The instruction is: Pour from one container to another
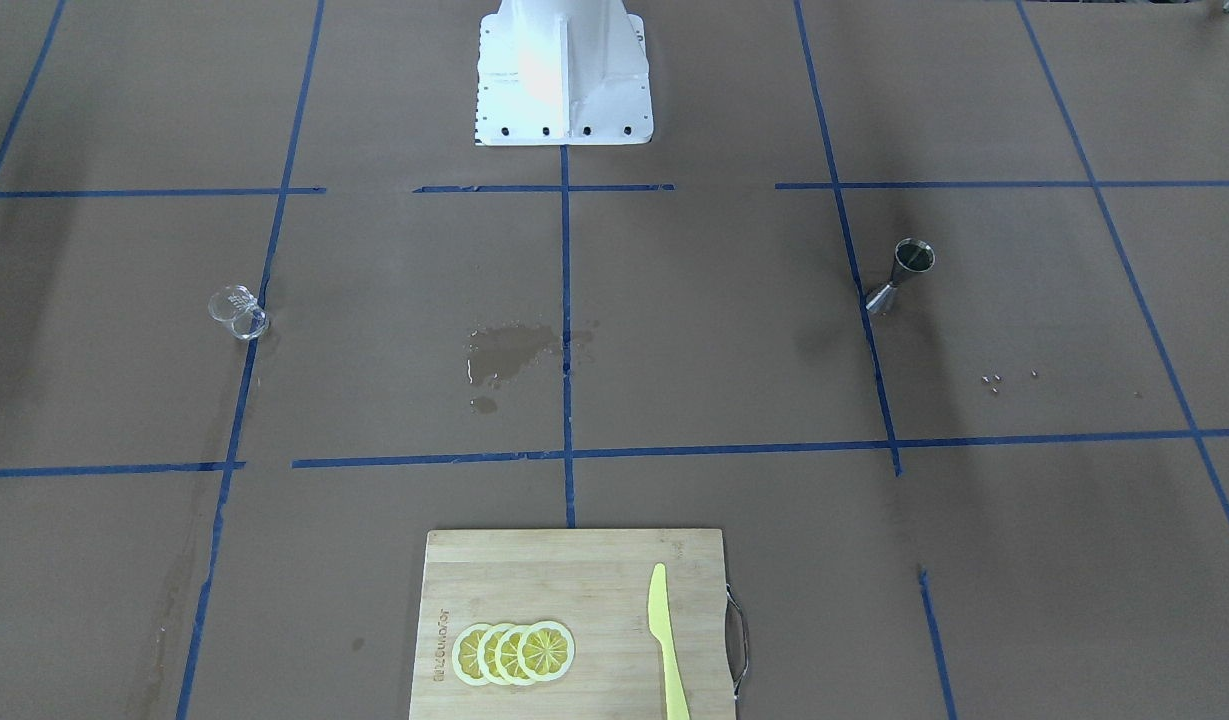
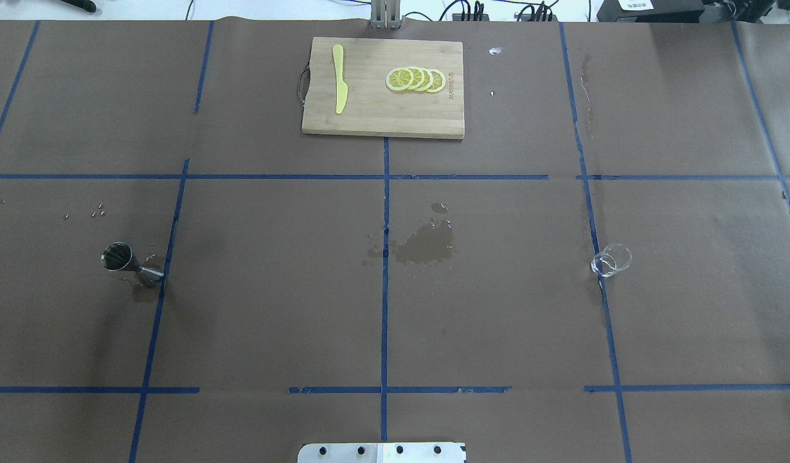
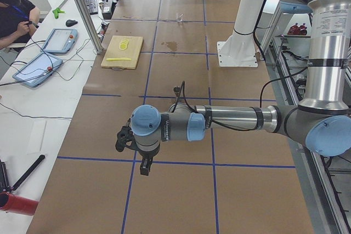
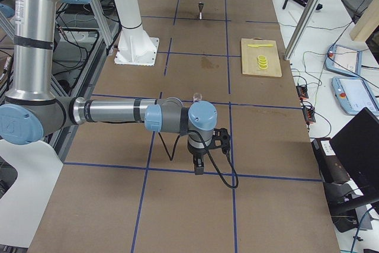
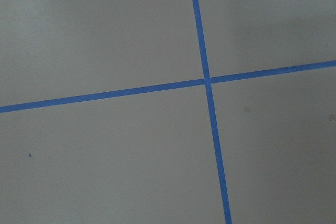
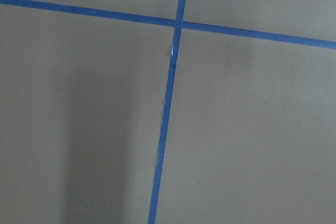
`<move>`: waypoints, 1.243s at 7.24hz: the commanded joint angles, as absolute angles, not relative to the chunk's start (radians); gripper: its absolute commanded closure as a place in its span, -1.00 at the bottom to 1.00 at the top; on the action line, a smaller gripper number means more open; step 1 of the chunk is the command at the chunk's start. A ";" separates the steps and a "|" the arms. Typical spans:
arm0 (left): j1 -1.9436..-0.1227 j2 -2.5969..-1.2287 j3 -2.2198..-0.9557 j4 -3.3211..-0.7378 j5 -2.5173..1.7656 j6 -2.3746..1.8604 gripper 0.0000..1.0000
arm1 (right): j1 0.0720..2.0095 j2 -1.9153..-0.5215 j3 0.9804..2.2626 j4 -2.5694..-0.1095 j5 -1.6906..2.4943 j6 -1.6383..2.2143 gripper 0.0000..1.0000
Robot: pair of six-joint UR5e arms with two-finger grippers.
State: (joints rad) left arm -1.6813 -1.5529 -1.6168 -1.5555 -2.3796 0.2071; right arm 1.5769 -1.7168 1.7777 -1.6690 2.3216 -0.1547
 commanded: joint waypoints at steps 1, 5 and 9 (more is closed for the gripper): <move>-1.681 -1.554 -1.617 -1.555 -2.381 0.207 -1.00 | 1.577 -1.715 1.781 -1.669 2.324 -0.149 -1.00; -1.681 -1.552 -1.617 -1.555 -2.381 0.207 -1.00 | 1.575 -1.713 1.779 -1.669 2.326 -0.150 -1.00; -1.681 -1.552 -1.615 -1.557 -2.381 0.207 -1.00 | 1.575 -1.698 1.778 -1.669 2.326 -0.150 -1.00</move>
